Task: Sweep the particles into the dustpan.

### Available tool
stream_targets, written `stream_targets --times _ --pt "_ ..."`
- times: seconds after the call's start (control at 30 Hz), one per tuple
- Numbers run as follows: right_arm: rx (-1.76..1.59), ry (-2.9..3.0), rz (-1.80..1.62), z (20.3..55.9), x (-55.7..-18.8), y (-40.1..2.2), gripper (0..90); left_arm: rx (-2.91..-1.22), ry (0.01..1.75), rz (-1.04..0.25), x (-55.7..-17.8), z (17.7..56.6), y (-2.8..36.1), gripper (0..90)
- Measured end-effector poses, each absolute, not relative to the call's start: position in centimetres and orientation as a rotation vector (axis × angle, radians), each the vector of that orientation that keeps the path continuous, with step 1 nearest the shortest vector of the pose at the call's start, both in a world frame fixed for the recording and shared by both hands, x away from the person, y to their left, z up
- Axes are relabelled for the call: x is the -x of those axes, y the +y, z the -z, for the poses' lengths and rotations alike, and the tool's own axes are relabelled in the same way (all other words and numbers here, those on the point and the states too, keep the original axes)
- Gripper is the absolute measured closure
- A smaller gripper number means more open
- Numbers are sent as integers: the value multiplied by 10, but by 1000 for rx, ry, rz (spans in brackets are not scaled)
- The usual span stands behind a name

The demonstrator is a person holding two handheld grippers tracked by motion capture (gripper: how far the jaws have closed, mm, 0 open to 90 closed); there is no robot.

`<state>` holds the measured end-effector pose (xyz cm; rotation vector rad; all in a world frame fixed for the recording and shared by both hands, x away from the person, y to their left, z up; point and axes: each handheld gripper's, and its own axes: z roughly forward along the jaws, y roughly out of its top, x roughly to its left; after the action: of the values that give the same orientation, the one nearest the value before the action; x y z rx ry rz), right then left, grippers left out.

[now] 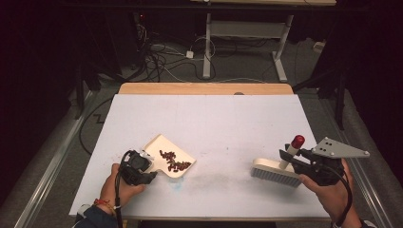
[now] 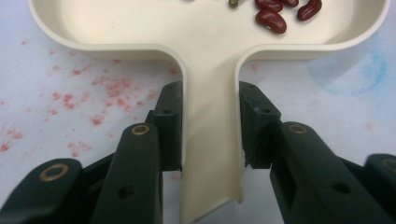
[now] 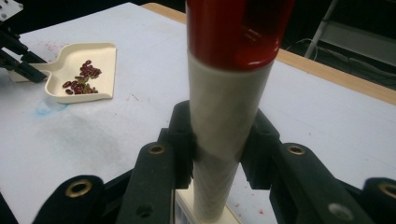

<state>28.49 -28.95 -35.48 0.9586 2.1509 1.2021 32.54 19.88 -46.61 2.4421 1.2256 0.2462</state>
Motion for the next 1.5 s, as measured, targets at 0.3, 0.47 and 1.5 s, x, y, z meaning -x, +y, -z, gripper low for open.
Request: stream_targets --times 0.3,0.47,1.5 --pt "-959 2185 -1180 349 -283 -297 692 -2406 1266 -259 -329 464 206 637" --pt "-949 2228 -1167 346 -286 -298 692 -2379 1298 -268 -333 463 212 637" --pt "-1211 2208 -1131 369 -399 -276 629 -2217 1451 -256 -334 469 198 509"
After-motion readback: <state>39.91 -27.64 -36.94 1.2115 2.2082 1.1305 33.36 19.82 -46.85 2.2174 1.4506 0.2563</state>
